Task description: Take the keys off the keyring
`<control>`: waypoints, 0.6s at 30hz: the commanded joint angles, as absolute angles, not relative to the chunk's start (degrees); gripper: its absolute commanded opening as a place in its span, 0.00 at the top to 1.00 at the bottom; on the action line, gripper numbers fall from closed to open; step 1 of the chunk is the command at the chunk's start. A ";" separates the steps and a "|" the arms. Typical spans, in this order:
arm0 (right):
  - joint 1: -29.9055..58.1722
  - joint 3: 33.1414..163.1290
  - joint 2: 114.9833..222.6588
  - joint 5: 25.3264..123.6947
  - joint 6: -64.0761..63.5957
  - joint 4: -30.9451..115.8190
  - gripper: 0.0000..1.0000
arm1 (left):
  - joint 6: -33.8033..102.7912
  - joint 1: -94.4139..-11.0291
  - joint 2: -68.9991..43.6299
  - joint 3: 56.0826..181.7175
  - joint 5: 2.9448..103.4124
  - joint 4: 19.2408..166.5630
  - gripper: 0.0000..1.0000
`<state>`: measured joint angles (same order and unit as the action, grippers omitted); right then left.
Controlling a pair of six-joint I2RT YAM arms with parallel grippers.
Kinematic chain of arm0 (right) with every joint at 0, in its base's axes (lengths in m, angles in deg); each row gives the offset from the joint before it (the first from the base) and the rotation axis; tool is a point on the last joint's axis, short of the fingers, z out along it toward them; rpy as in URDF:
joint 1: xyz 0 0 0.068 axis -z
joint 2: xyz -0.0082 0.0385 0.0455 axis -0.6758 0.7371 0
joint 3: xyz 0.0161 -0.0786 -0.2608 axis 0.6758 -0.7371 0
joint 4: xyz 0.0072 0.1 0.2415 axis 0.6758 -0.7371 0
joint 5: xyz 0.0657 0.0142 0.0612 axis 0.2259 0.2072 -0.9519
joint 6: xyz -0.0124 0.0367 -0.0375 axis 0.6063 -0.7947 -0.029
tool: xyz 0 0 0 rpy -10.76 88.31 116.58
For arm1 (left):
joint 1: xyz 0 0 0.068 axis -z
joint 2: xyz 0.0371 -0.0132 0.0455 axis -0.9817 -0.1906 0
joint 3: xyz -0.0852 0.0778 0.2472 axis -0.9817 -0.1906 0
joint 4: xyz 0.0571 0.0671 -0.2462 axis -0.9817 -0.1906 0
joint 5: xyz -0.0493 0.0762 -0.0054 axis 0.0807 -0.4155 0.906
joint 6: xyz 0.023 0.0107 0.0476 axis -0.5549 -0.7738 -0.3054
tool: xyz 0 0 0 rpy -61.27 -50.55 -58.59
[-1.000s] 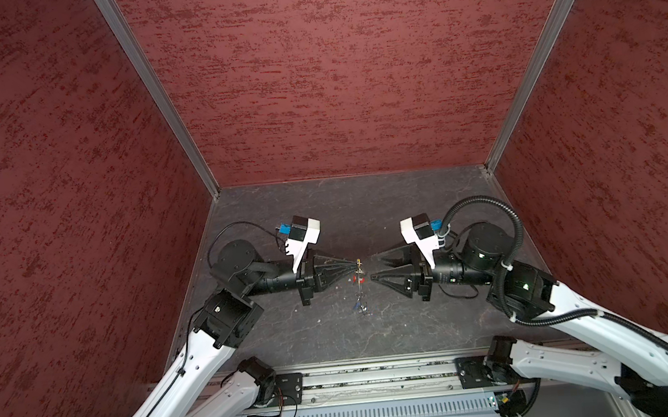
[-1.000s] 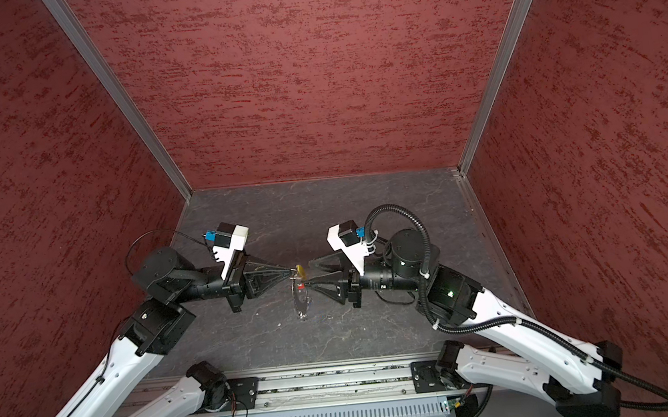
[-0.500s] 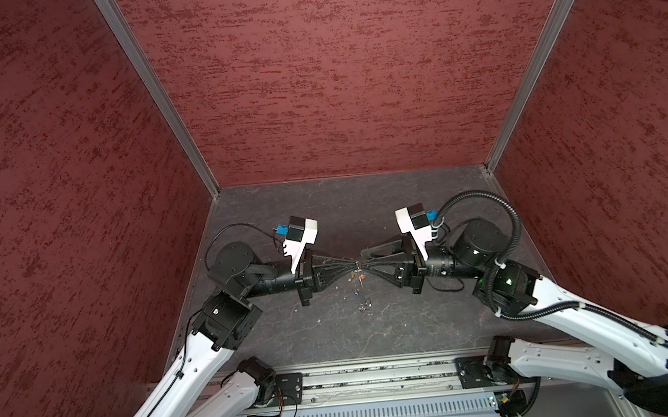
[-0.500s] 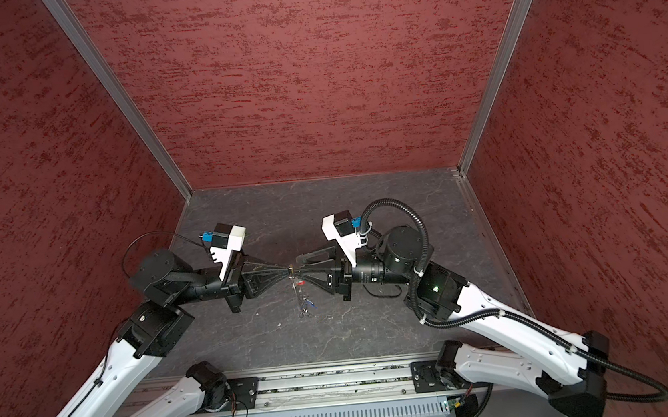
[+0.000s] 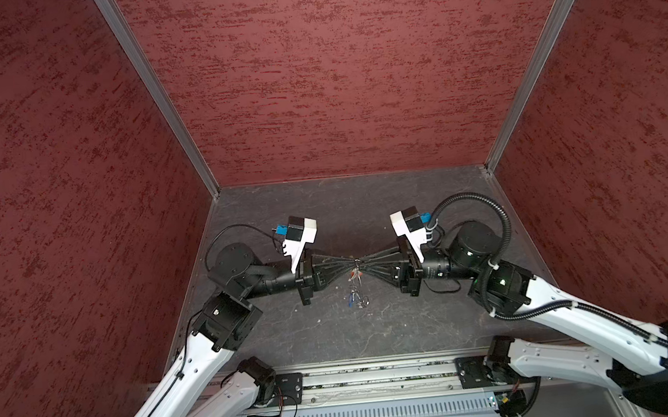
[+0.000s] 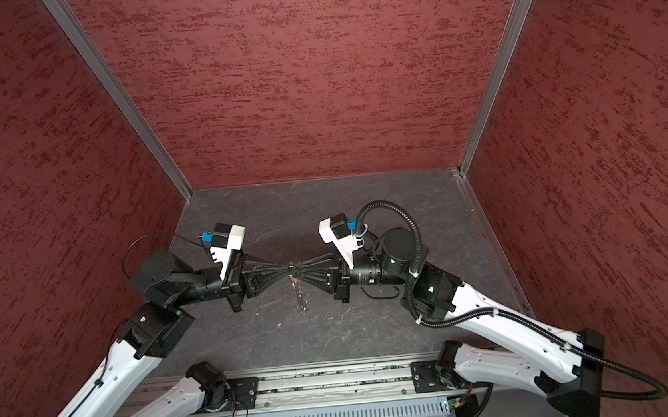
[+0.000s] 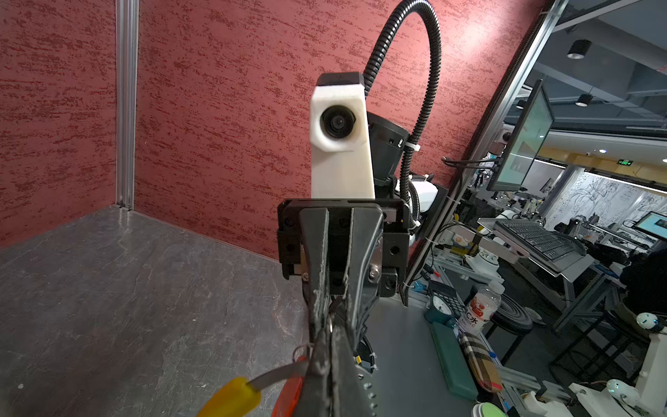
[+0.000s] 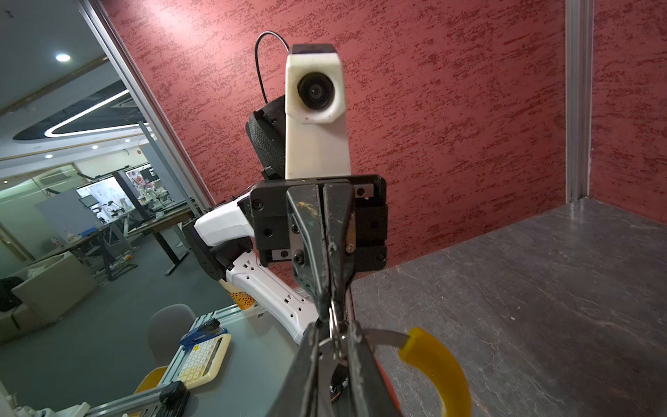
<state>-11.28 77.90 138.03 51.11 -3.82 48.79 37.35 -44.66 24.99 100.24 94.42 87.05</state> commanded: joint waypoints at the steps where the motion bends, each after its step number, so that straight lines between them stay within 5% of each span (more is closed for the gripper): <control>1: -11.54 77.71 137.76 49.76 -3.99 51.17 0.90 | 36.70 -44.73 25.60 99.88 94.05 89.20 1.00; 6: -11.61 77.85 137.97 49.07 -3.90 51.35 1.00 | 37.21 -44.73 25.32 99.81 94.49 89.69 1.00; 12: -11.57 79.10 136.62 51.99 -2.29 46.14 1.00 | 37.04 -44.79 24.80 100.92 93.96 87.58 1.00; 16: -11.62 82.06 135.69 55.43 1.21 36.11 1.00 | 36.41 -45.71 24.34 102.78 94.39 83.00 0.52; 18: -11.55 83.84 135.73 55.89 2.97 31.21 1.00 | 36.01 -46.17 23.78 103.76 95.75 80.94 0.45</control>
